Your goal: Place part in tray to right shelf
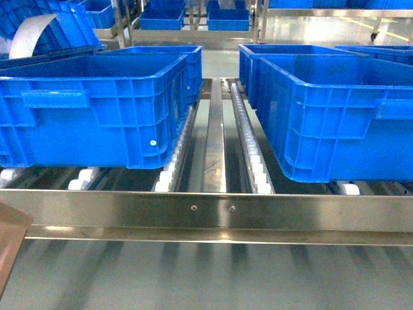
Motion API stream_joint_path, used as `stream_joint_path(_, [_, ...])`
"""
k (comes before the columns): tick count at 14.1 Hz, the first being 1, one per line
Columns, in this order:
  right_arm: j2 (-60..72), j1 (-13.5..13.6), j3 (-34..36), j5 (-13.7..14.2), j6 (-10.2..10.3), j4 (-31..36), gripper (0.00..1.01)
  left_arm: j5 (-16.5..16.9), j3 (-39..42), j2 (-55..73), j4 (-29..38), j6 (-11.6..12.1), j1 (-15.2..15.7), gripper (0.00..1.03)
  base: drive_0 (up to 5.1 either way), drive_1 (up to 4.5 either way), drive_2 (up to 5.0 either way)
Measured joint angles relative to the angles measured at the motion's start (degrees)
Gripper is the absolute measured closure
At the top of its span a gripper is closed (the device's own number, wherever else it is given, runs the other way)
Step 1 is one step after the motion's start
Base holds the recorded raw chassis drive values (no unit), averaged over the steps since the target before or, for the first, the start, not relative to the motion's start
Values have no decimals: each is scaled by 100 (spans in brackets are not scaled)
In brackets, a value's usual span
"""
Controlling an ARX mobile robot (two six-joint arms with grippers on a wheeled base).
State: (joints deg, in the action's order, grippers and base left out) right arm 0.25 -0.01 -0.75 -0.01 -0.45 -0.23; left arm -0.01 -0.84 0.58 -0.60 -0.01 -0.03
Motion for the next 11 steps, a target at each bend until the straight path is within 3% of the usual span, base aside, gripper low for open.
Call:
stream_joint_path(6, [0,0,0,2,0,0,4,0,0,0,2,0,0,90,0,0,0])
stream_joint_path(11, [0,0,0,0,2,0,3,0,0,0,4,0,0,90,0,0,0])
